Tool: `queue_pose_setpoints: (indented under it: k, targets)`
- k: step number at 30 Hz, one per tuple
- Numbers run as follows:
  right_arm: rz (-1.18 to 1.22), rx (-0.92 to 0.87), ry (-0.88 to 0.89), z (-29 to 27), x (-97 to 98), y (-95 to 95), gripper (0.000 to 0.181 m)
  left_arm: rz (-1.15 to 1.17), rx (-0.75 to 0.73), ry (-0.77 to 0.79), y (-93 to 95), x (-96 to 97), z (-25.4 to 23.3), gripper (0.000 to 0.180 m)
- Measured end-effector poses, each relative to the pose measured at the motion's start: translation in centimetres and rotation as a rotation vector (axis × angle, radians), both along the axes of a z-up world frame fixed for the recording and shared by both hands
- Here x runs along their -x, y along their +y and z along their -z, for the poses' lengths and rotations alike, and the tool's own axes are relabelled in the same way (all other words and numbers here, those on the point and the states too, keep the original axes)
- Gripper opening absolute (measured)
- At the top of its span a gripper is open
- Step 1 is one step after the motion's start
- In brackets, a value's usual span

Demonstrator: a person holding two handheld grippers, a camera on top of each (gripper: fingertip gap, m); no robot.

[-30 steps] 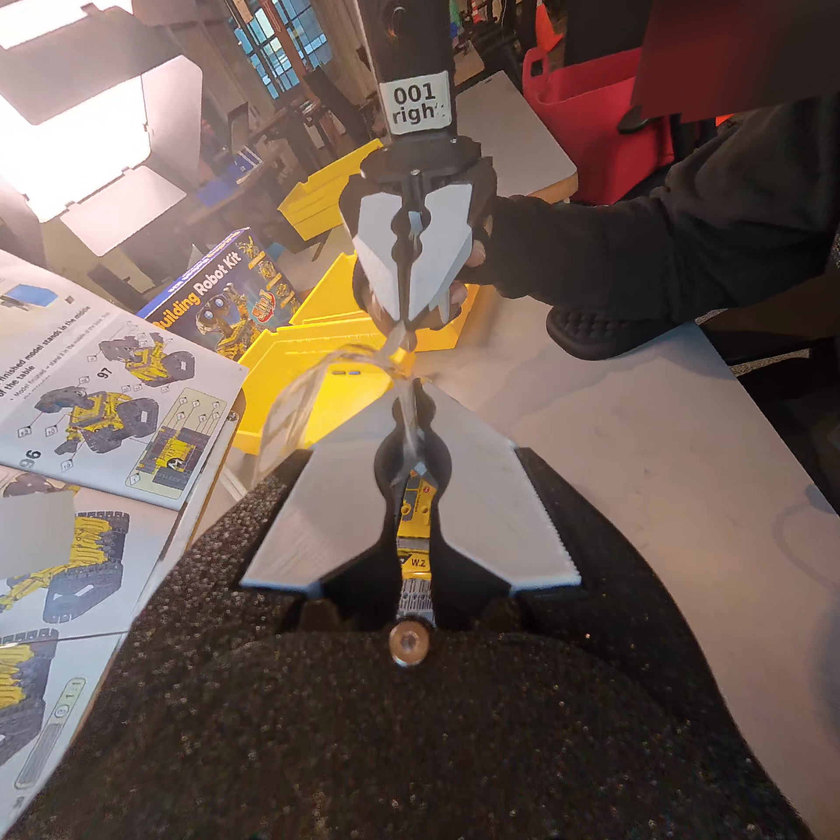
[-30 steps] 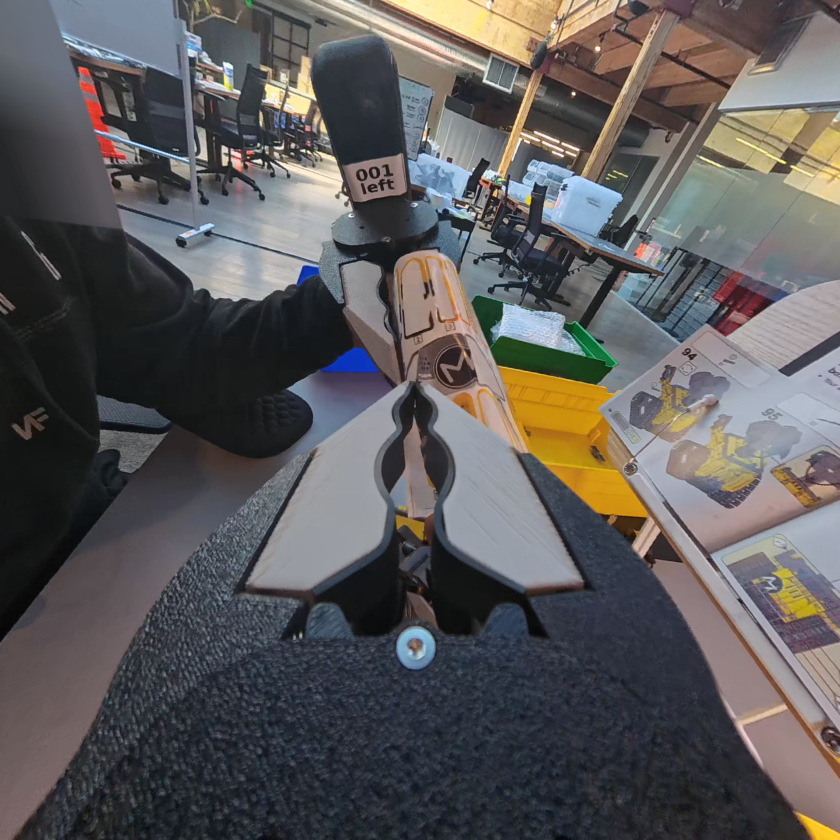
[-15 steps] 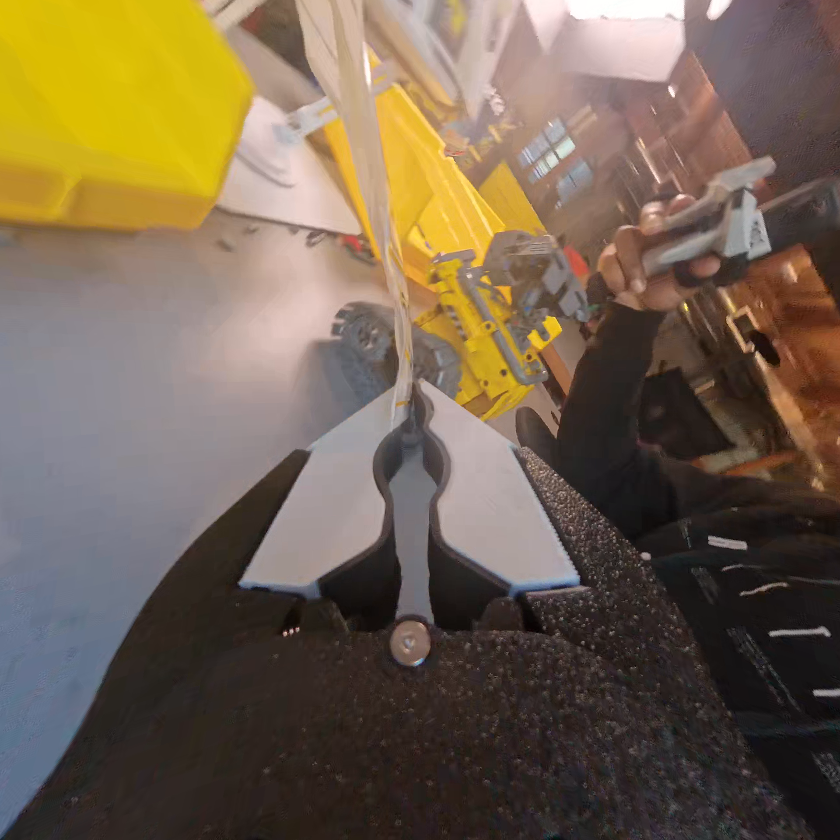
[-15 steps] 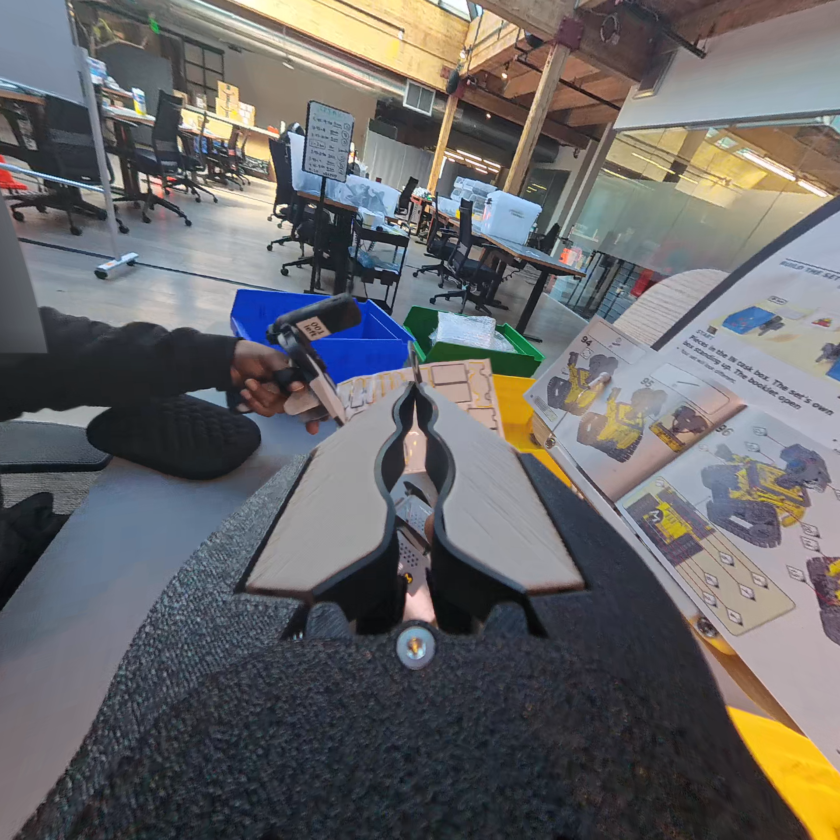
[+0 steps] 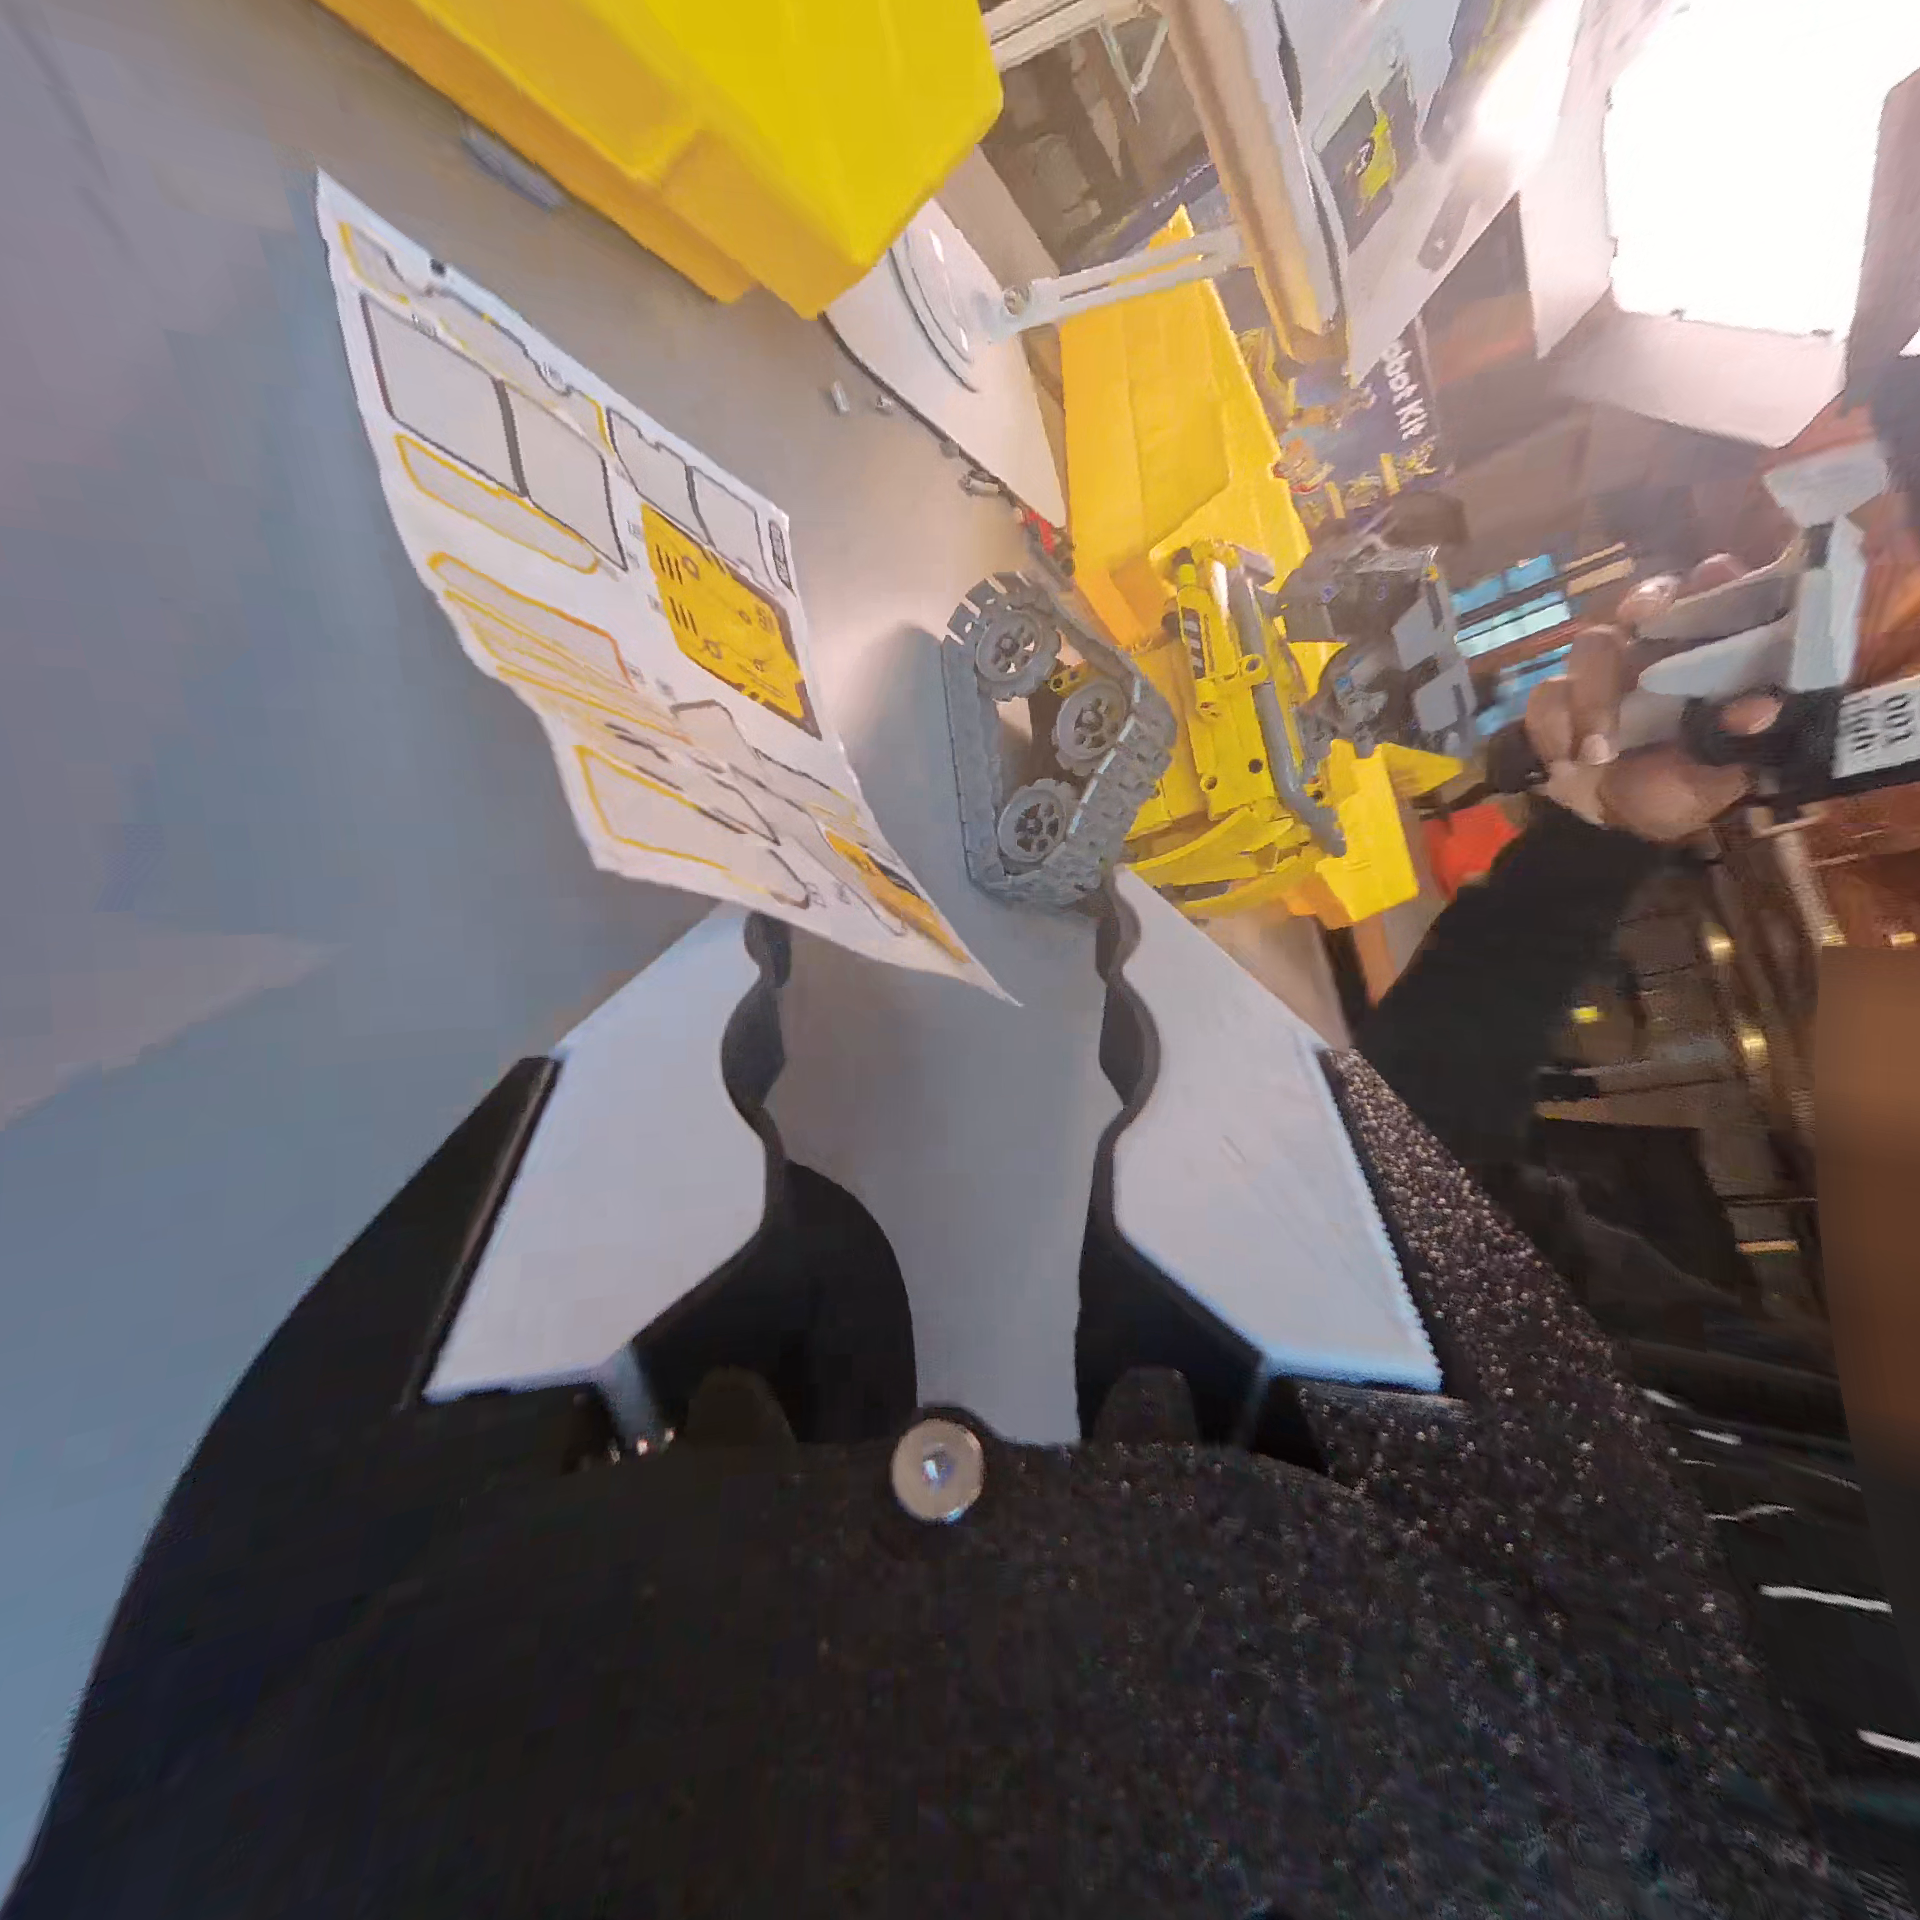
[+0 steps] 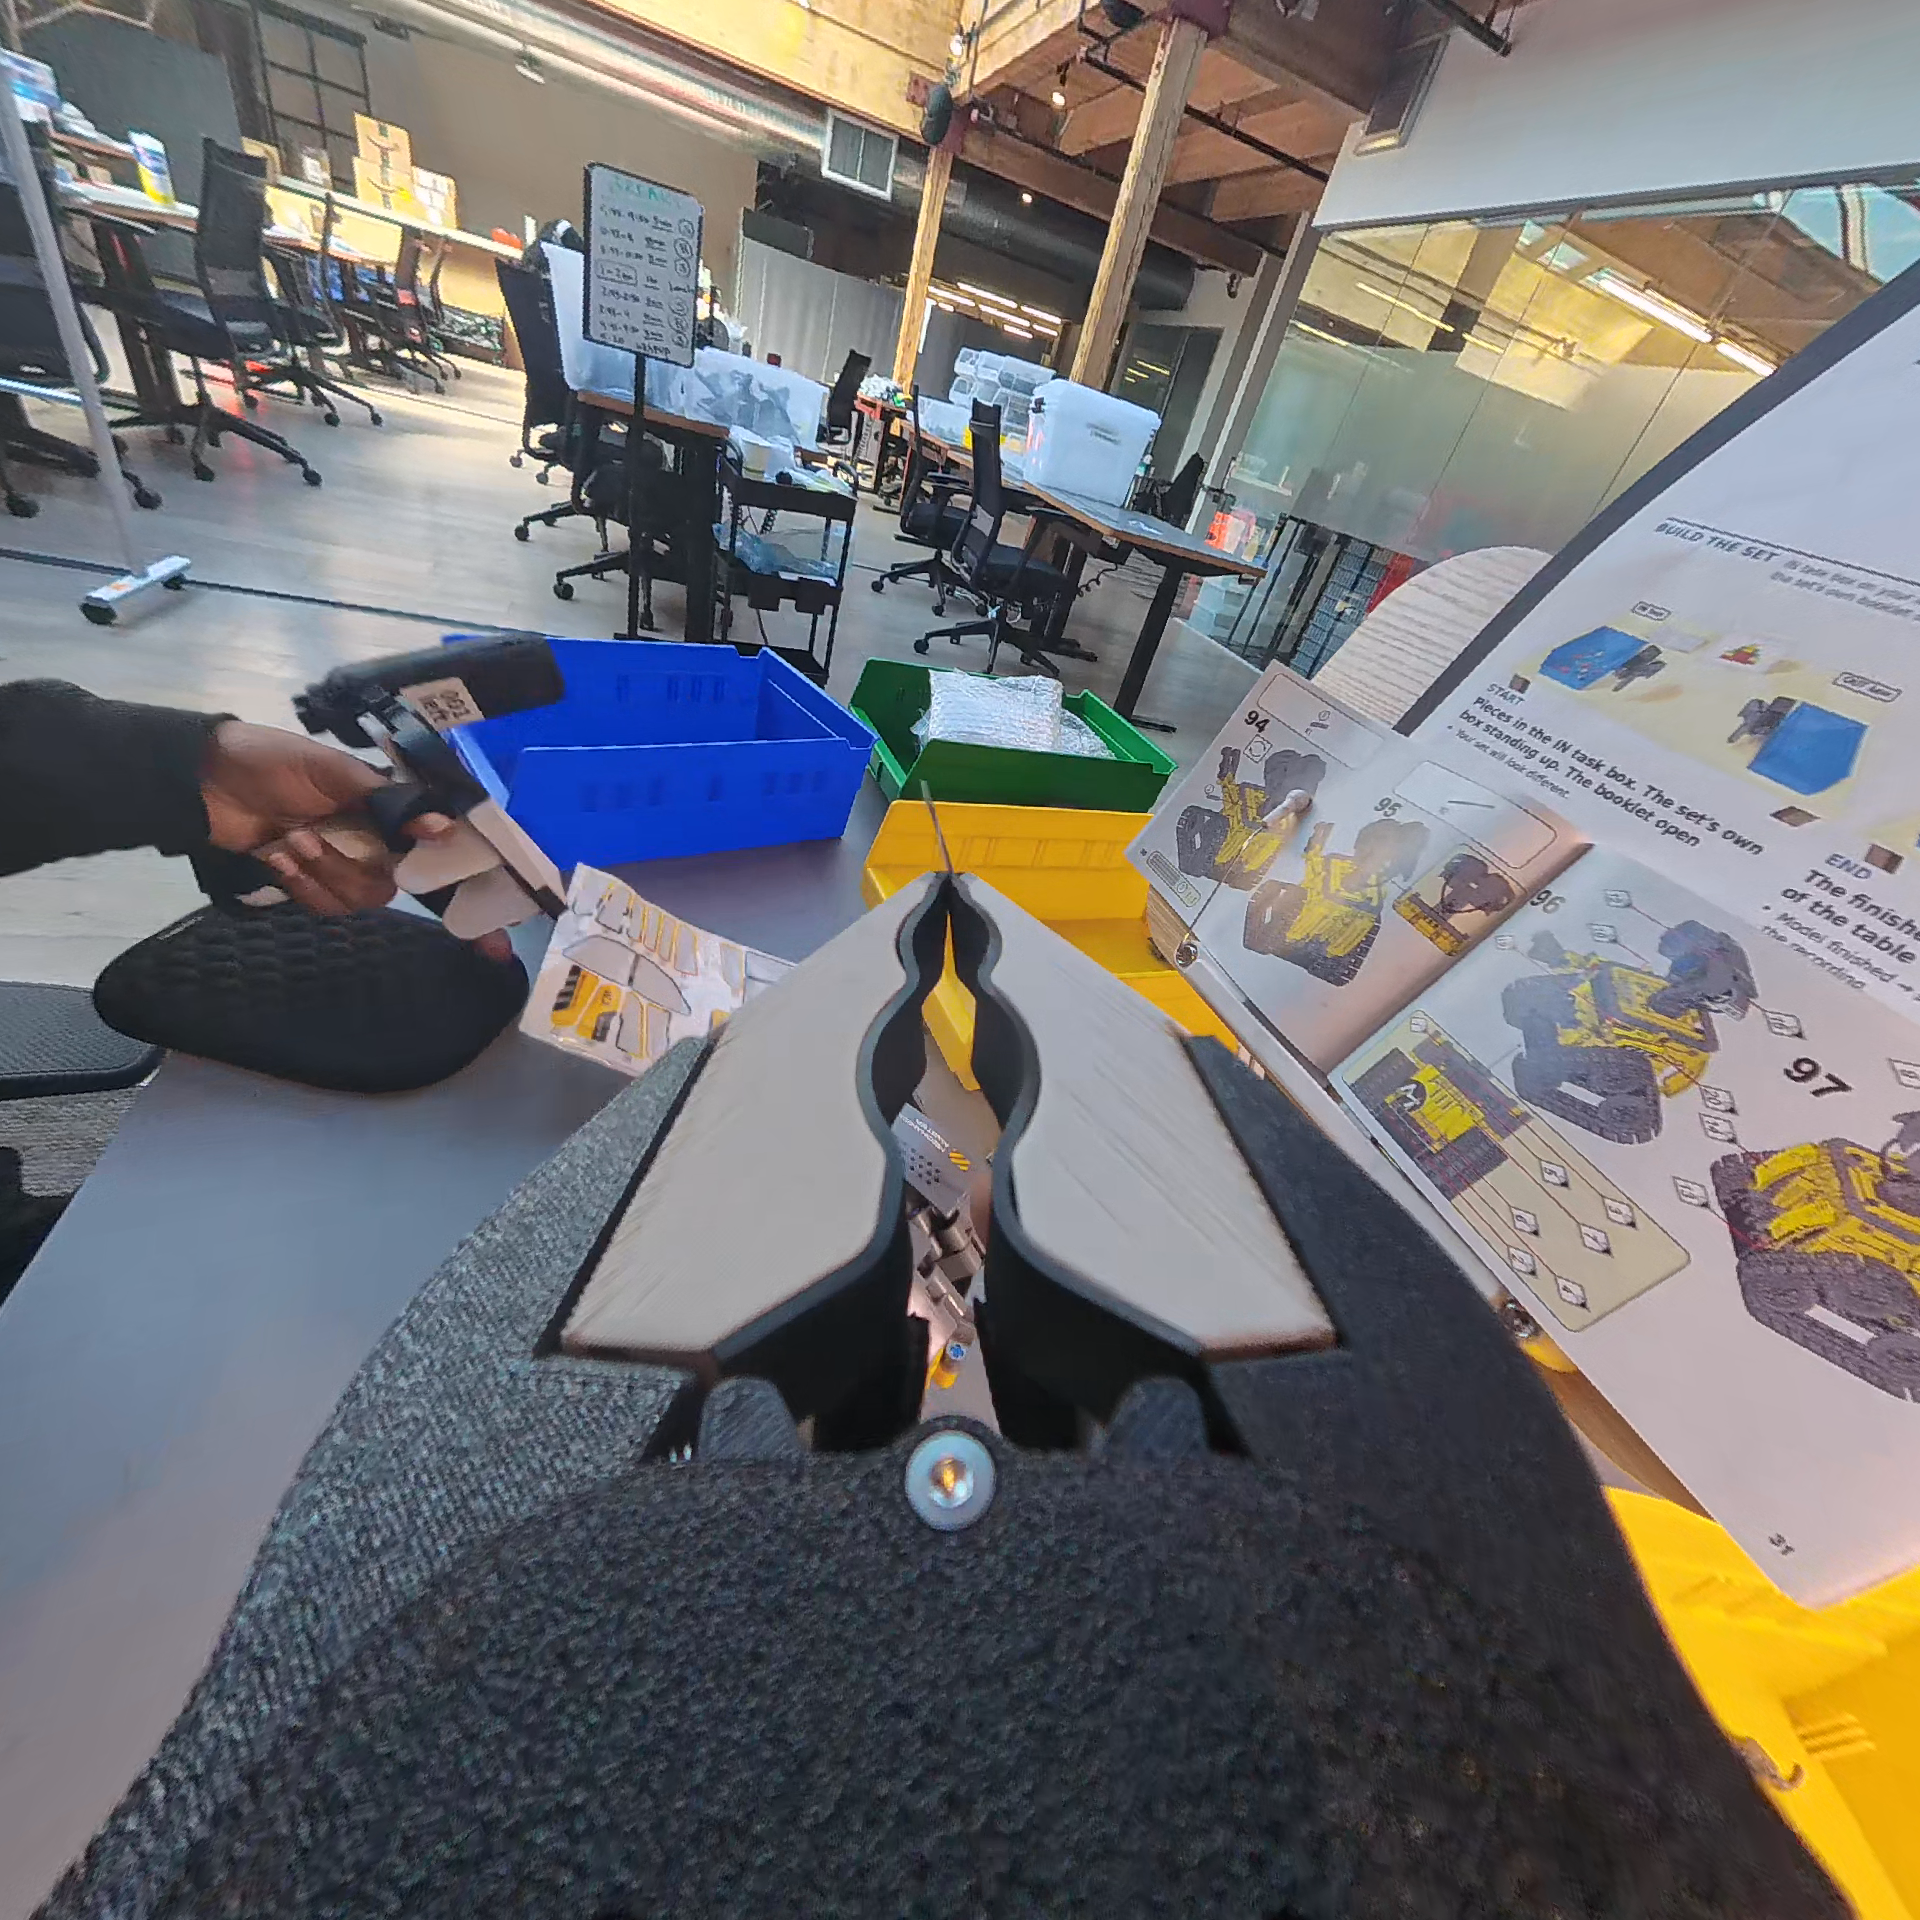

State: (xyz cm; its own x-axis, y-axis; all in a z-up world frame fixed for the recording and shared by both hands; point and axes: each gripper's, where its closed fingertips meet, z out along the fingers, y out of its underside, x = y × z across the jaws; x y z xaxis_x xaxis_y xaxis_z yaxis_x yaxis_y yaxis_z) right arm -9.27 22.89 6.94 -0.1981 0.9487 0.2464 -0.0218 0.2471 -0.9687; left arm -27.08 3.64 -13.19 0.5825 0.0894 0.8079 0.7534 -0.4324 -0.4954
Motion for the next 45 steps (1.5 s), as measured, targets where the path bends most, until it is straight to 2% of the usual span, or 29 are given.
queue_pose_setpoints:
  k: [2,6,8,9,11,14,16,18,21,24,28,31,35,40,45]
  targets:
    - [0.021,-0.017,-0.011,0.2,0.0,0.2,0.0,-0.022,0.065,0.222,-0.6,0.5,0.0,0.072]
    - [0.032,-0.017,-0.013,0.3,0.1,0.4,0.0,-0.105,0.28,0.808,-2.4,3.3,-0.3,0.085]
    - [0.043,-0.022,-0.024,0.6,0.2,0.6,0.0,-0.168,0.294,0.982,-2.8,3.9,-2.4,0.084]
    - [0.047,-0.026,-0.029,0.7,0.3,0.7,0.0,-0.178,0.278,1.01,-2.7,3.8,-3.1,0.079]
    - [0.048,-0.028,-0.034,0.8,0.4,0.7,0.0,-0.133,0.252,0.958,-2.3,3.1,-2.8,0.072]
    - [0.053,-0.03,-0.039,1.0,0.5,0.6,0.0,0.042,0.47,0.826,-3.9,2.6,2.8,0.094]
    - [0.062,-0.04,-0.043,1.1,0.4,0.7,0.0,0.068,0.523,0.879,-5.0,2.8,3.7,0.093]
    - [0.066,-0.042,-0.041,1.0,0.2,0.9,0.0,0.056,0.492,0.894,-5.4,2.6,2.5,0.092]
    - [0.053,-0.031,-0.038,1.1,0.3,1.1,0.0,0.004,0.364,0.944,-4.8,2.7,-1.2,0.086]
    - [0.038,-0.029,-0.04,1.6,0.7,1.0,0.0,0.031,0.116,0.936,-2.3,0.5,-5.2,0.072]
    - [0.012,-0.075,-0.014,1.5,1.2,-0.3,0.0,0.19,-0.28,0.7,2.2,-6.0,-9.8,0.056]
    - [0.031,-0.111,-0.031,1.9,1.6,-0.8,0.0,0.313,-0.466,0.554,5.3,-9.6,-12.0,0.064]
    - [0.087,-0.148,-0.051,2.3,1.7,-0.7,0.0,0.415,-0.573,0.458,9.1,-12.1,-13.6,0.067]
    - [0.267,-0.189,0.011,2.7,0.7,0.3,0.0,0.514,-0.652,0.193,11.8,-15.2,-15.2,0.045]
    - [0.457,-0.296,0.171,3.5,-2.2,-0.9,0.0,0.529,-0.655,-0.094,13.6,-17.6,-15.7,0.035]
